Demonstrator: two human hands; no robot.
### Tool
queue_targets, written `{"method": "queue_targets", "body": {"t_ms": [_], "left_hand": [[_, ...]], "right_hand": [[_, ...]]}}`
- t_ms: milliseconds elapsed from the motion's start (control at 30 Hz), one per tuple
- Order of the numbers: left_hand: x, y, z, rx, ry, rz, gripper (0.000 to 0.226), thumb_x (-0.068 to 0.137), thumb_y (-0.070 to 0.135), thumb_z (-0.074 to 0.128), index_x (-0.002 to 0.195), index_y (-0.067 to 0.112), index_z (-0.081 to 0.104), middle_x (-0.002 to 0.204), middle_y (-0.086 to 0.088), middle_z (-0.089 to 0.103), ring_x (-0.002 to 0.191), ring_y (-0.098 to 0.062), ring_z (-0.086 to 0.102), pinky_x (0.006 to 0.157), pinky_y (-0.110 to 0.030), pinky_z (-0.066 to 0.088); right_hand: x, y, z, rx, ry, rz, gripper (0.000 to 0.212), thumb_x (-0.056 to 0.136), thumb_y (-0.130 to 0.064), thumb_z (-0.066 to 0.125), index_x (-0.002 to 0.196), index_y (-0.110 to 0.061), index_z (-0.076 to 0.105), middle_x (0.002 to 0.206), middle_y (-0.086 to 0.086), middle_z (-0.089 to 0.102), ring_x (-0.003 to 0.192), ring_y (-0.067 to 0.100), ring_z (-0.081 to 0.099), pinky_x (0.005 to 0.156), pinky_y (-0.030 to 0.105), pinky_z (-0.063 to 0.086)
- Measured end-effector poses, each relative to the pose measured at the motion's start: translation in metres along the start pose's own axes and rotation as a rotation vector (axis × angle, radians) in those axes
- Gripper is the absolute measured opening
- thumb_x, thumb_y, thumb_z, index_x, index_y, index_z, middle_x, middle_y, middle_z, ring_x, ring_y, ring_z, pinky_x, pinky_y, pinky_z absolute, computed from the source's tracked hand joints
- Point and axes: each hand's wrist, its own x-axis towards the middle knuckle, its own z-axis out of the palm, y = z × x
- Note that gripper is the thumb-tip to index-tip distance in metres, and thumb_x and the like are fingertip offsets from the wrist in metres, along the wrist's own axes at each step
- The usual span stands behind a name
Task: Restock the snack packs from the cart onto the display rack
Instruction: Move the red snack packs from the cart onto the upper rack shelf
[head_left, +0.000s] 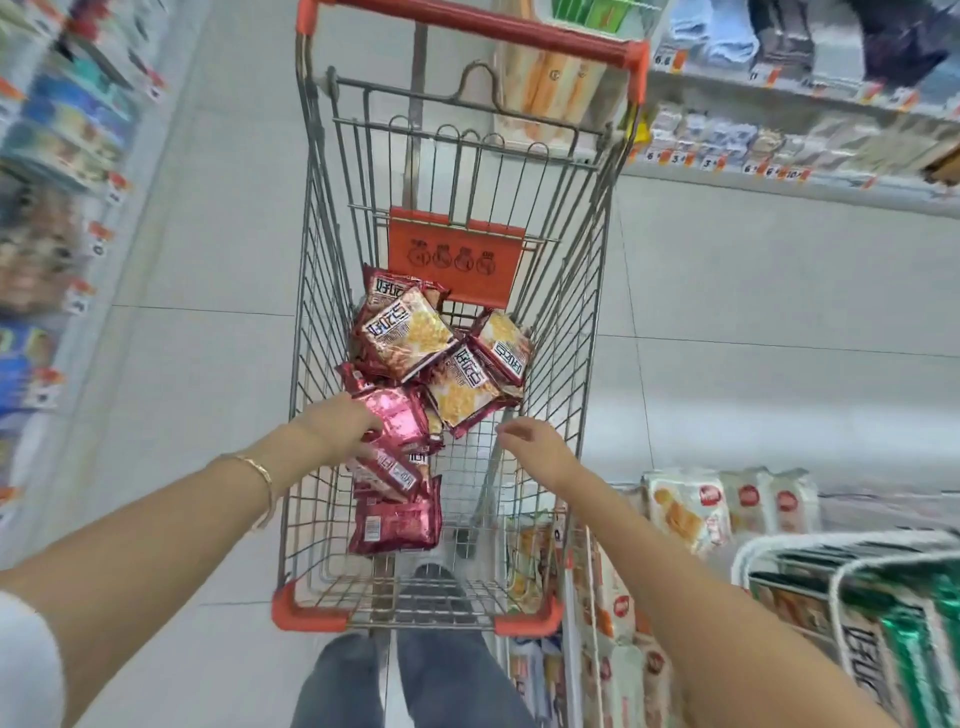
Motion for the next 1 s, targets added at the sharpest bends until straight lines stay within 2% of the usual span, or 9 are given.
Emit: {"method": "queue_targets", "body": {"t_ms": [200, 300, 400, 467, 567, 667, 767, 900, 1000], "left_hand": [[-0.007, 0.001, -0.026, -1.132, -0.297, -0.108, 0.037, 0.099, 0.046, 0.051, 0.108, 0.013, 0.066, 0.107, -0.003, 0.074, 0.105, -0.024, 0.064, 0.092, -0.035, 0.053], [-0.016, 0.007, -0.014, -1.436, -0.333, -0.180, 0.057, 0.090, 0.058, 0.053, 0.128, 0.016, 0.059, 0.121, -0.011, 0.070, 0.126, -0.029, 0.056, 0.095, -0.037, 0.052], [-0.015, 0.010, 0.005, -1.696, -0.239, -0.180, 0.081, 0.075, 0.073, 0.064, 0.139, 0.025, 0.049, 0.135, -0.009, 0.061, 0.123, -0.026, 0.058, 0.096, -0.048, 0.052], [-0.013, 0.014, 0.016, -1.746, -0.103, -0.266, 0.090, 0.068, 0.057, 0.082, 0.142, 0.020, 0.045, 0.138, -0.012, 0.058, 0.120, -0.032, 0.060, 0.102, -0.054, 0.048], [-0.008, 0.015, 0.026, -1.658, 0.243, -0.444, 0.083, 0.066, 0.051, 0.086, 0.133, 0.014, 0.053, 0.125, -0.013, 0.066, 0.102, -0.030, 0.069, 0.087, -0.042, 0.057], [-0.006, 0.006, 0.032, -1.496, 0.546, -0.533, 0.061, 0.080, 0.040, 0.080, 0.130, 0.013, 0.057, 0.120, -0.005, 0.068, 0.093, -0.018, 0.066, 0.075, -0.026, 0.052], [-0.001, 0.010, 0.032, -1.405, 0.637, -0.506, 0.039, 0.088, 0.026, 0.075, 0.121, 0.012, 0.059, 0.107, 0.000, 0.069, 0.084, -0.009, 0.062, 0.062, -0.016, 0.047], [0.007, 0.017, 0.038, -1.415, 0.661, -0.486, 0.025, 0.093, 0.024, 0.068, 0.115, 0.019, 0.058, 0.100, 0.008, 0.068, 0.094, -0.011, 0.066, 0.079, -0.025, 0.049], [0.010, 0.020, 0.044, -1.408, 0.659, -0.491, 0.030, 0.094, 0.025, 0.068, 0.121, 0.016, 0.057, 0.104, 0.007, 0.068, 0.098, -0.013, 0.066, 0.089, -0.032, 0.051]], "right_hand": [[0.014, -0.014, 0.012, 0.243, -0.231, -0.052, 0.110, 0.066, -0.066, 0.081, 0.155, -0.027, 0.028, 0.151, -0.009, 0.041, 0.134, 0.015, 0.046, 0.113, 0.044, 0.039], [0.026, -0.011, 0.018, 0.364, -0.148, -0.010, 0.100, 0.066, -0.054, 0.088, 0.146, -0.022, 0.037, 0.135, 0.006, 0.061, 0.106, 0.022, 0.070, 0.093, 0.047, 0.058], [0.032, -0.007, 0.029, 0.544, -0.127, 0.085, 0.099, 0.073, -0.048, 0.084, 0.150, -0.014, 0.031, 0.133, 0.010, 0.058, 0.108, 0.024, 0.068, 0.097, 0.046, 0.055], [0.034, -0.003, 0.038, 0.723, -0.292, 0.137, 0.093, 0.081, -0.056, 0.074, 0.150, -0.012, 0.032, 0.140, 0.014, 0.054, 0.121, 0.028, 0.061, 0.108, 0.047, 0.047], [0.040, 0.019, 0.061, 1.017, -0.396, 0.316, 0.064, 0.100, -0.059, 0.043, 0.138, -0.008, 0.043, 0.137, 0.021, 0.054, 0.118, 0.031, 0.058, 0.113, 0.045, 0.040], [0.046, 0.056, 0.104, 0.633, -0.269, 0.482, 0.049, 0.105, -0.037, 0.044, 0.142, -0.005, 0.044, 0.142, 0.018, 0.052, 0.123, 0.029, 0.054, 0.111, 0.040, 0.042], [0.056, 0.087, 0.152, 0.325, -0.284, 0.567, 0.052, 0.099, -0.023, 0.058, 0.145, -0.003, 0.044, 0.147, 0.017, 0.049, 0.132, 0.029, 0.050, 0.114, 0.044, 0.040], [0.068, 0.098, 0.192, 0.319, -0.247, 0.619, 0.069, 0.096, -0.017, 0.065, 0.151, 0.002, 0.029, 0.147, 0.018, 0.049, 0.132, 0.028, 0.051, 0.110, 0.035, 0.040], [0.081, 0.110, 0.217, 0.325, -0.247, 0.652, 0.042, 0.098, -0.026, 0.063, 0.126, 0.003, 0.054, 0.123, 0.018, 0.068, 0.085, 0.020, 0.067, 0.076, 0.027, 0.056]]}}
